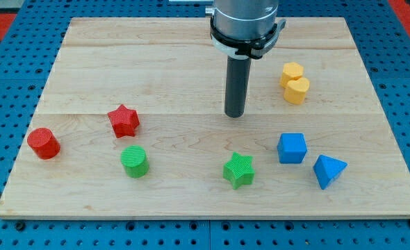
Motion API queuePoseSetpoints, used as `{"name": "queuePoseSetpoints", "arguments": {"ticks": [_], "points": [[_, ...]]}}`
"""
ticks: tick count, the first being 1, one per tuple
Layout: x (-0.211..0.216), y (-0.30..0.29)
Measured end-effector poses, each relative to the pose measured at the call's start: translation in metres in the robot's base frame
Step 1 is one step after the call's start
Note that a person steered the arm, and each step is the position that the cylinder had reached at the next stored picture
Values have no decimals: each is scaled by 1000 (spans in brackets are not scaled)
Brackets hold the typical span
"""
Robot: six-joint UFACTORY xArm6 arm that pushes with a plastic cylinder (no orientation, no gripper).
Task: Slide the blue triangle to the top left of blue cube
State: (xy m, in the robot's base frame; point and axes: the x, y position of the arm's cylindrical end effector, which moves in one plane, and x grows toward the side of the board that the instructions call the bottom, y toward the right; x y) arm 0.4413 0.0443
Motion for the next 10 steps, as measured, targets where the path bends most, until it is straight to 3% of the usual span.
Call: {"name": "queuePoseSetpoints", "arguments": {"ticks": [1,2,8,10], "points": [[0,-1],[29,-61],[37,-104],[37,-148]]}}
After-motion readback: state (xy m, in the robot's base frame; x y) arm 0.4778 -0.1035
